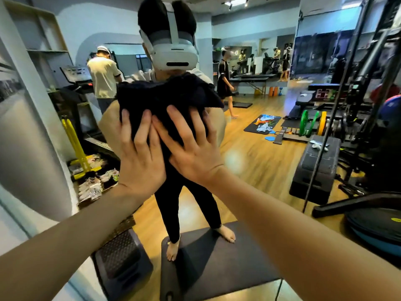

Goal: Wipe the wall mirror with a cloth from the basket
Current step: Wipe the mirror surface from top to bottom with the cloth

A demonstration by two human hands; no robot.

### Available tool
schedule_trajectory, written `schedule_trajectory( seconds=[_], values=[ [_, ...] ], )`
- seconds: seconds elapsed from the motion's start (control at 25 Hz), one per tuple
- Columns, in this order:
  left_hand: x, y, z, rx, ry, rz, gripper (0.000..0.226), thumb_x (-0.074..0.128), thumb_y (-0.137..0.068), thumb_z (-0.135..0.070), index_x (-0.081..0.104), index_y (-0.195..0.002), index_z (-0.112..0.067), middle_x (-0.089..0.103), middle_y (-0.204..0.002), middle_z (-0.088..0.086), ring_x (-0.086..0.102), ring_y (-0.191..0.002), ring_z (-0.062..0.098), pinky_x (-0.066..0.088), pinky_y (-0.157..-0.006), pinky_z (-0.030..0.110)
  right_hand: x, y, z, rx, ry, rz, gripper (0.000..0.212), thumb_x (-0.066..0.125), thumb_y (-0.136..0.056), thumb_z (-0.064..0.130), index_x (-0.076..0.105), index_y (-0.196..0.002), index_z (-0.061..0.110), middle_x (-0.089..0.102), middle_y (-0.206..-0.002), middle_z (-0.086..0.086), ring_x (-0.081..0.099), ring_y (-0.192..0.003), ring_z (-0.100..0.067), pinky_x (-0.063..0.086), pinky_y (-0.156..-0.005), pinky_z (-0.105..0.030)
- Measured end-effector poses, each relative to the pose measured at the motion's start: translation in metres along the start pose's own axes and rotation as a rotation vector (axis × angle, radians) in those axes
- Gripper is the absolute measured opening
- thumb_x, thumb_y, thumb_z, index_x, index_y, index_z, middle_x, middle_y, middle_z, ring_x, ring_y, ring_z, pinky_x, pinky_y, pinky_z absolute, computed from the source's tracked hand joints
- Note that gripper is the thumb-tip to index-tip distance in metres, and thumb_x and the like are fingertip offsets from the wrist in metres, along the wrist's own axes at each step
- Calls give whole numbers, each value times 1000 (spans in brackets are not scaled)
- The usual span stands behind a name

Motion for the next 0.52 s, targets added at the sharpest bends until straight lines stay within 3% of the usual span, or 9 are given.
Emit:
schedule_trajectory(
  seconds=[0.24, 0.32, 0.52],
  values=[
    [49, -43, -114, -69, 3, -25, 77, 64, -84, 9, 25, -150, 14, 20, -155, 23, 20, -141, 55, 33, -108, 71, -38, 32, -123, -57, 77, 36, 51, 55, -94, 33, 60, -145, 26, 36, -154, -10, 39, -140, -40, 39, -115, -58],
    [62, -54, -142, -72, 7, -4, 76, 62, -86, 8, 23, -151, 15, 18, -155, 23, 19, -141, 56, 32, -109, 71, -47, 41, -153, -64, 93, 39, 53, 56, -93, 34, 60, -145, 25, 36, -154, -11, 39, -140, -41, 39, -116, -57],
    [95, -88, -226, -50, 8, -25, 54, 50, -92, 9, 38, -145, 16, 24, -153, 22, 19, -142, 53, 19, -119, 67, -73, 70, -241, -57, 131, 46, 51, 38, -102, 36, 55, -149, 25, 36, -155, -13, 37, -142, -42, 40, -115, -59]
  ],
)
Point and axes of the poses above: each hand's wrist, its own y-axis away from the middle knuckle, its own x-axis out of the palm, z = x × y, the point moved 6 cm from there along -y, towards the middle knuckle
